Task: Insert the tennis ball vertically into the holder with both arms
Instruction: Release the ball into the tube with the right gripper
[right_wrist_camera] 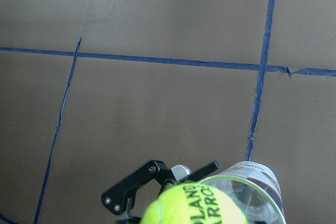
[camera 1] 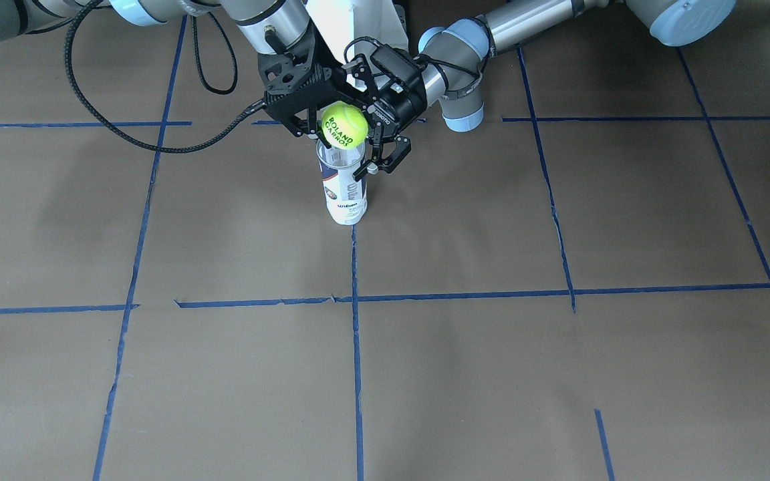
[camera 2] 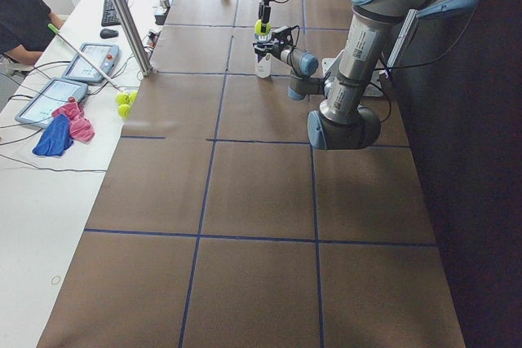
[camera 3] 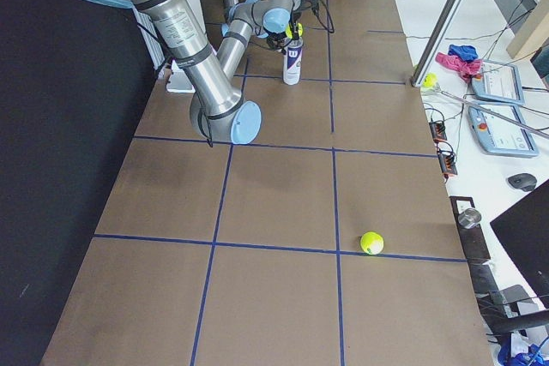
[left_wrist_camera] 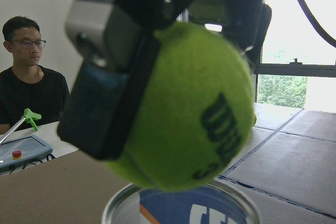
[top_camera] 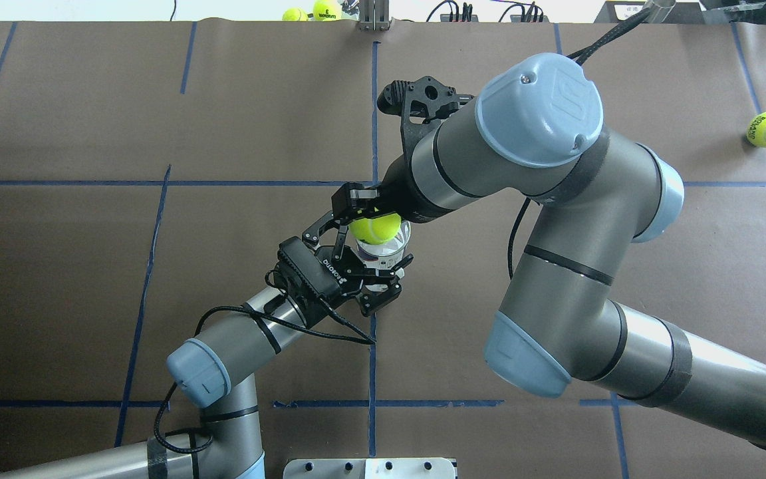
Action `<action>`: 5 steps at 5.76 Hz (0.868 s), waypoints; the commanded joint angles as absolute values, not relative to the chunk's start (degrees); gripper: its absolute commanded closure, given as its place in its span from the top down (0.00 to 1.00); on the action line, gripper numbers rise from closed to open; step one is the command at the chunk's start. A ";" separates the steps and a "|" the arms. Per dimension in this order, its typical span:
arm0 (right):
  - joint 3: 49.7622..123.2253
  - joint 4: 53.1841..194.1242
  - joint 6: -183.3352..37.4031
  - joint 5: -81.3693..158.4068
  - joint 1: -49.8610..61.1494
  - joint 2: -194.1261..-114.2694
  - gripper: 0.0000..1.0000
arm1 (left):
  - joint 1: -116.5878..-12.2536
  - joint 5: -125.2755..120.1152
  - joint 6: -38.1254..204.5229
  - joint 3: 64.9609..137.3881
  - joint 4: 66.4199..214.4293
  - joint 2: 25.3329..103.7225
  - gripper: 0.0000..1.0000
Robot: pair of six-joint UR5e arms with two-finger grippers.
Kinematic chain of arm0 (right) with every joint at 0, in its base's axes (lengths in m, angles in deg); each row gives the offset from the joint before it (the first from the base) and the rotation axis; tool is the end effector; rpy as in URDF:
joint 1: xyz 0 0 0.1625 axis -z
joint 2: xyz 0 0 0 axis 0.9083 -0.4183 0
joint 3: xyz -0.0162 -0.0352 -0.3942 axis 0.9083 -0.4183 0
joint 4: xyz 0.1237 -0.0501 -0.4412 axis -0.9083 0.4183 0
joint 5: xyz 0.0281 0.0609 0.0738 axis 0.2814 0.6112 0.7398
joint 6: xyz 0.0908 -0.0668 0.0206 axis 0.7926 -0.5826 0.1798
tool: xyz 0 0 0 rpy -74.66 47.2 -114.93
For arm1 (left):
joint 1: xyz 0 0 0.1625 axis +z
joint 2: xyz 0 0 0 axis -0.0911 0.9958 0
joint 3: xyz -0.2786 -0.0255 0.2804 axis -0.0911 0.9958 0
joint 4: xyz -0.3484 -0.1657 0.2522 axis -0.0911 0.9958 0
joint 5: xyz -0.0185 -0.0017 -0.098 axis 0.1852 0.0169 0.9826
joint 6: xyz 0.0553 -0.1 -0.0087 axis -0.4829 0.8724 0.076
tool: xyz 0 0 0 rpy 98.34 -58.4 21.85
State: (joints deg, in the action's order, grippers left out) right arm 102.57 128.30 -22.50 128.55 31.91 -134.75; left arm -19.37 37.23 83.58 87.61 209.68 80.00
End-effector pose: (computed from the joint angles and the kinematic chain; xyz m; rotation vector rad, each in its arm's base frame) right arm -0.4676 -0.4139 0.0397 0.2332 -1.1843 -0.0783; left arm 0.6107 -0.3480 0.1828 1.6018 1.1965 0.1648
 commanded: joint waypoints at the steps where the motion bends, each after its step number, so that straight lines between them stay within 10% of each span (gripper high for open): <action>1: 102.66 128.29 -22.49 128.61 32.05 -134.75 0.99 | -19.29 37.15 83.59 87.64 209.94 79.83 0.97; 5: 103.98 130.82 -23.71 131.84 23.76 -138.50 0.99 | -19.29 37.15 83.67 87.64 209.95 79.83 0.97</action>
